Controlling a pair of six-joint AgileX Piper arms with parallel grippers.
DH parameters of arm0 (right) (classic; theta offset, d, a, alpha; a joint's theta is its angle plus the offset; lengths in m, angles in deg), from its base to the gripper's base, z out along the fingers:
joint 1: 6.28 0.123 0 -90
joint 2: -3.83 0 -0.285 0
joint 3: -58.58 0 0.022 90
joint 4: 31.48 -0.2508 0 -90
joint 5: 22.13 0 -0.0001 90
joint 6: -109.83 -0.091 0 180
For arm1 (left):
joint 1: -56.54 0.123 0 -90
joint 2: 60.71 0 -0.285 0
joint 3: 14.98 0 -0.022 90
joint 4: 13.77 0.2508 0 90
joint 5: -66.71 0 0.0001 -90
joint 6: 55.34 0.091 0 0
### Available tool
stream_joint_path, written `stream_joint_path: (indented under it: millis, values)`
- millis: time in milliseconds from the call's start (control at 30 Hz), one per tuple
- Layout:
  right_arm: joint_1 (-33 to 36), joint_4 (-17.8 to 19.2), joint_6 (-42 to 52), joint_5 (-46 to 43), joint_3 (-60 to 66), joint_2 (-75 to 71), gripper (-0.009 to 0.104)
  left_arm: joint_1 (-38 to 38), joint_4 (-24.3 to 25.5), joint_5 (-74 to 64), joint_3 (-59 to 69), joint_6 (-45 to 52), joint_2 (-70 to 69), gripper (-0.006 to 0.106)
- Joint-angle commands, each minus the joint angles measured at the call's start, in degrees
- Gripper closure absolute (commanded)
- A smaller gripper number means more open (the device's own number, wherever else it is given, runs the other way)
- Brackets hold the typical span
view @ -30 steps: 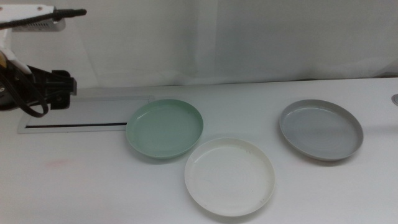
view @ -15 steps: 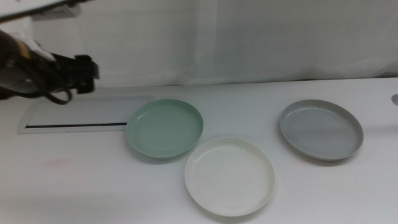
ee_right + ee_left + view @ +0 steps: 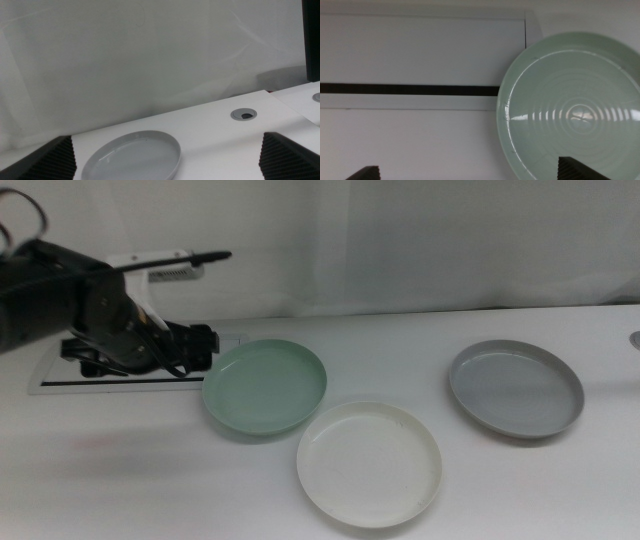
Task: Stack the three bowls on top of each other.
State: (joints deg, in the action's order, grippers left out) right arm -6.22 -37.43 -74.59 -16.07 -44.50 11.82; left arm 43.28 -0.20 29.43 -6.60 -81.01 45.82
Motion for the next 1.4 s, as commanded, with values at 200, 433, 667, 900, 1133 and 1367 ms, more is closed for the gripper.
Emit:
stream_joint_path:
  millis: [200,433,667,900,1133,1367]
  values:
    - [0.1,0.4,0.3,-0.6,2.3,-1.8,-0.008,0.0,-1.0,5.0,-0.9,-0.9,8.0,0.014]
    - [0.1,0.4,0.3,-0.6,2.3,-1.8,-0.008,0.0,-1.0,4.0,-4.7,-0.9,13.3,0.019]
    - [0.1,0.4,0.2,-0.6,2.3,-1.8,-0.008,0.0,-3.5,4.0,-7.0,-0.5,15.7,0.019]
    - [0.1,0.4,0.2,-0.6,2.3,-1.8,-0.008,0.0,-5.6,3.5,-7.1,0.9,18.6,0.019]
    - [0.1,0.4,0.2,-0.6,2.3,-1.8,-0.008,0.0,-5.6,3.6,-7.1,0.7,19.0,0.026]
    - [0.1,0.4,0.2,-0.6,2.3,-1.8,-0.008,0.0,-7.3,3.5,-7.1,1.3,19.1,0.098]
